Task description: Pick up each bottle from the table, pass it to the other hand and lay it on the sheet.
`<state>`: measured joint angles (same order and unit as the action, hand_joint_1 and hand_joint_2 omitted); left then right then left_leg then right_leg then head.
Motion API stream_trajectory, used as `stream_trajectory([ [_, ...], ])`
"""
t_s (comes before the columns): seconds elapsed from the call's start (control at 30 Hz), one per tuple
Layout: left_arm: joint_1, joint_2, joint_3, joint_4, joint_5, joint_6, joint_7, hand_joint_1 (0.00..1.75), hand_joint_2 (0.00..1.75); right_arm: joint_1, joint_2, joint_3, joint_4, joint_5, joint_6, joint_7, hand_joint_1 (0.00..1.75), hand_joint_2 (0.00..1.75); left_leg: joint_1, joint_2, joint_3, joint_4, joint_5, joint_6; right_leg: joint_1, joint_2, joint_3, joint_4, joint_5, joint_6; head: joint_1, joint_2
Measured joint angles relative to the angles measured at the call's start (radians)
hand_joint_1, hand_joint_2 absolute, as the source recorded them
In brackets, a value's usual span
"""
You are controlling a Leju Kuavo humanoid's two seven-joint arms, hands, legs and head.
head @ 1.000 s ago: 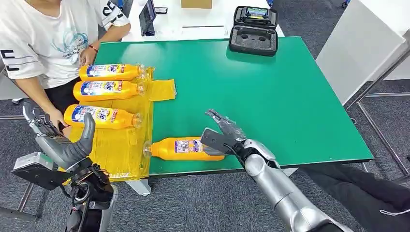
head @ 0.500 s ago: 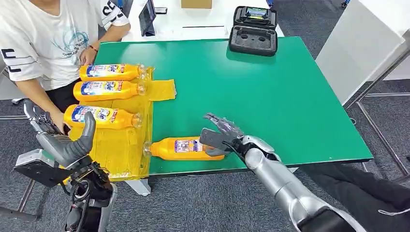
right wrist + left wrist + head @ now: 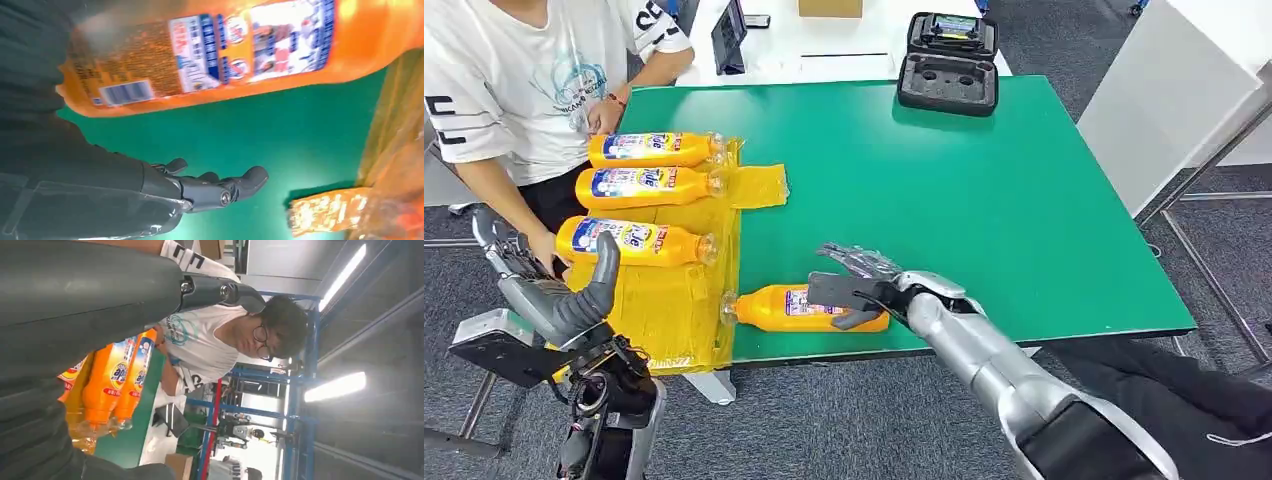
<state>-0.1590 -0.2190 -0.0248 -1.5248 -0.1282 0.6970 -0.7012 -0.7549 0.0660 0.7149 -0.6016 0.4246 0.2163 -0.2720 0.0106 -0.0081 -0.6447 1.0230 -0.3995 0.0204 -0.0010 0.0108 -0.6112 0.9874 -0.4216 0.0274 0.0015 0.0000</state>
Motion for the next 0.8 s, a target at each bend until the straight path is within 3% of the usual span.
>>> stream_trajectory([
  [0.8, -0.004, 0.000, -0.003, 0.048, 0.018, 0.000, 0.000, 0.00, 1.75, -0.038, 0.013, 0.126, 0.056, 0.034, 0.051, 0.026, 0.00, 1.75, 0.000, 0.000, 0.000, 0.000, 0.000, 0.000, 0.000, 0.000, 0.000, 0.000, 0.000, 0.000, 0.000, 0.000],
])
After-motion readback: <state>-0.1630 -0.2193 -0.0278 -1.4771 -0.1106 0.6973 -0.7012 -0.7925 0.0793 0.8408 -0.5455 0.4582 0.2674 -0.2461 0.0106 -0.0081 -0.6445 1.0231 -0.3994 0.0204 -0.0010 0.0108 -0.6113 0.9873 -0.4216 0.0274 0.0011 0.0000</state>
